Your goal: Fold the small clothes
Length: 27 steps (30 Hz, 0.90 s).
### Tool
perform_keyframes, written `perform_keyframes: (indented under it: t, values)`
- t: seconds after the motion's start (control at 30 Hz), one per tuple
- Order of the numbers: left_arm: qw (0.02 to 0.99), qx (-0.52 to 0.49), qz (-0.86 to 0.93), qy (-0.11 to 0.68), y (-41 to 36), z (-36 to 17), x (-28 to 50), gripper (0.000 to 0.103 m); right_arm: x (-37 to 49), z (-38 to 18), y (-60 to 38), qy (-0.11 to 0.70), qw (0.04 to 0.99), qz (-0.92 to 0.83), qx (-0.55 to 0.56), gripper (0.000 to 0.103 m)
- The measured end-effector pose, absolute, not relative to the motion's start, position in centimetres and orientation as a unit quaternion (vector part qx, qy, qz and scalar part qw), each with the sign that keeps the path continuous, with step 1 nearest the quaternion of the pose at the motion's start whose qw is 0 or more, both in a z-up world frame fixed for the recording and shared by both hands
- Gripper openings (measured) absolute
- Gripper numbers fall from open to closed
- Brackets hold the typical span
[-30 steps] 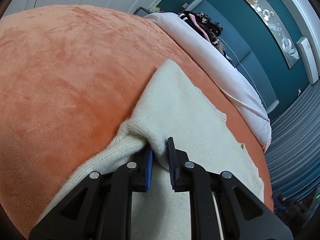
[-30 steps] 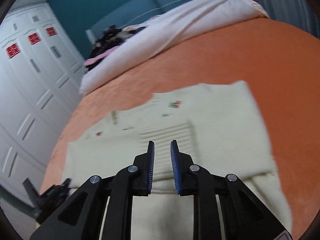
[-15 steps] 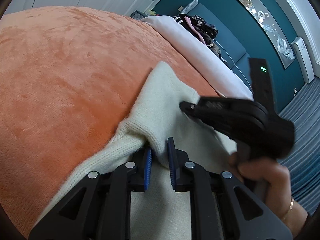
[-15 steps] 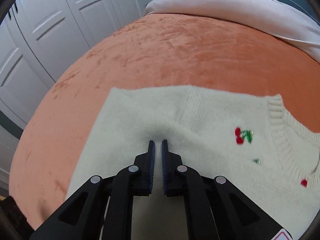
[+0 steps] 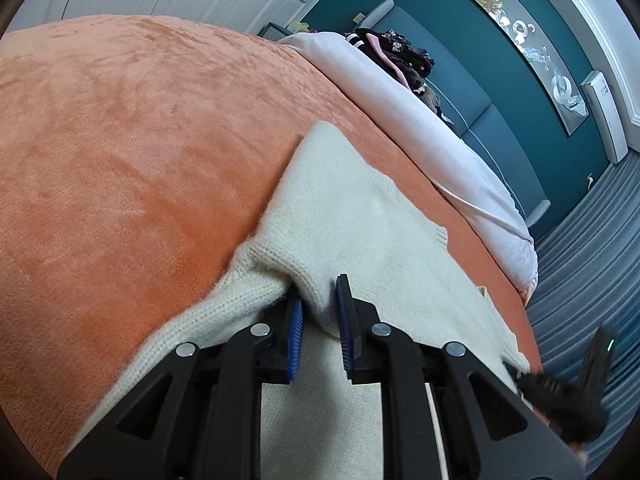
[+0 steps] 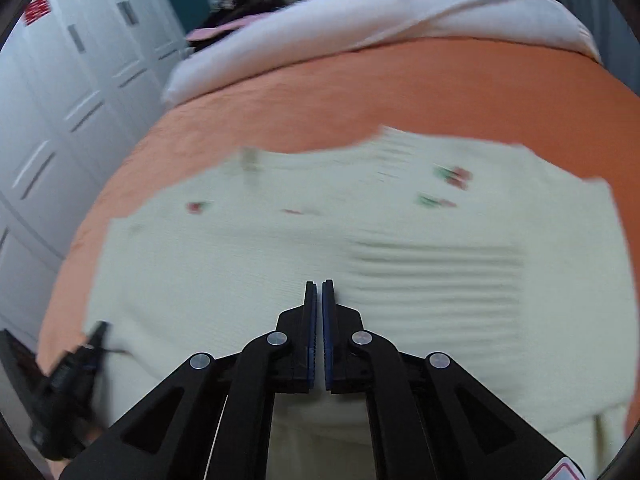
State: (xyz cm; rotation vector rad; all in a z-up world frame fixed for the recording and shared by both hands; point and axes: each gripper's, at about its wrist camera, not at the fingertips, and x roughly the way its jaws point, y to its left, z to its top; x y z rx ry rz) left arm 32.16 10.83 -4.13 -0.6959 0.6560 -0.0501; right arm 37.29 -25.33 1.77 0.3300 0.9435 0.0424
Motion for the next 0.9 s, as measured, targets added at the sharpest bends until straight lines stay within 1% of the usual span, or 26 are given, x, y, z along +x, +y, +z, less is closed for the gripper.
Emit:
perform_keyframes:
  t: [0.07,0.1,0.13,0.2,0.23,0.27,0.3,0.33,0.37,0.4,0.43,0.47,0.53,0.67,0.73,0.77,0.9]
  values:
    - [0.887,-0.333,-0.022,0.319,10.8,-4.0,32.3,0.016,35.0,1.8,-29.3,0.444,0.871,0.024,0.208,0.0]
    - [0.886,-0.333,-0.021,0.321,10.8,-3.9,32.4,0.016,33.7,2.7,-30.2,0.441,0.874,-0.002,0.202,0.001]
    - [0.885,-0.333,-0.02,0.324,10.8,-3.8,32.5,0.016,32.3,3.6,-30.9,0.435,0.879,-0.022,0.196,0.014]
    - [0.88,-0.336,-0.02,0.336,11.0,-3.4,32.7,0.017,28.6,5.1,-32.4,0.42,0.883,-0.035,0.208,0.016]
    - [0.876,-0.334,-0.022,0.347,11.1,-3.0,32.8,0.017,26.5,5.5,-33.1,0.419,0.882,-0.04,0.214,0.021]
    - [0.874,-0.327,-0.024,0.359,11.2,-2.4,32.6,0.02,24.4,5.7,-33.7,0.42,0.88,-0.049,0.218,0.034]
    - [0.874,-0.315,-0.023,0.37,11.4,-1.7,31.8,0.03,21.8,5.9,-34.4,0.422,0.877,-0.058,0.221,0.042]
    - [0.874,-0.303,-0.022,0.379,11.5,-0.9,30.7,0.038,19.3,5.8,-35.1,0.425,0.875,-0.065,0.222,0.055]
    - [0.876,-0.288,-0.014,0.386,11.8,0.1,29.1,0.065,16.4,5.8,-35.8,0.428,0.873,-0.075,0.222,0.062]
    - [0.88,-0.279,-0.001,0.385,12.2,1.1,27.1,0.09,13.8,5.4,-36.4,0.433,0.869,-0.082,0.225,0.064]
    - [0.884,-0.274,0.007,0.378,12.7,1.9,25.0,0.094,11.5,5.1,-36.9,0.441,0.864,-0.084,0.229,0.067]
    - [0.887,-0.271,0.012,0.375,13.3,2.6,22.9,0.095,9.0,4.7,-37.3,0.452,0.856,-0.087,0.236,0.067]
    - [0.877,-0.271,0.01,0.396,14.7,3.1,19.2,0.096,4.6,3.6,-37.8,0.469,0.838,-0.083,0.266,0.07]
    - [0.828,-0.316,0.0,0.462,17.1,1.1,13.2,0.096,-1.8,1.8,-37.0,0.484,0.801,-0.046,0.349,0.071]
    - [0.844,-0.294,-0.012,0.448,16.7,1.5,10.9,0.096,-3.2,1.5,-35.9,0.478,0.798,-0.03,0.365,0.073]
    - [0.845,-0.28,-0.011,0.455,16.1,1.6,10.5,0.097,-3.5,1.4,-35.3,0.476,0.798,-0.023,0.368,0.074]
    - [0.833,-0.293,-0.023,0.47,14.6,1.3,10.4,0.097,-2.6,0.9,-32.8,0.468,0.786,0.036,0.403,0.074]
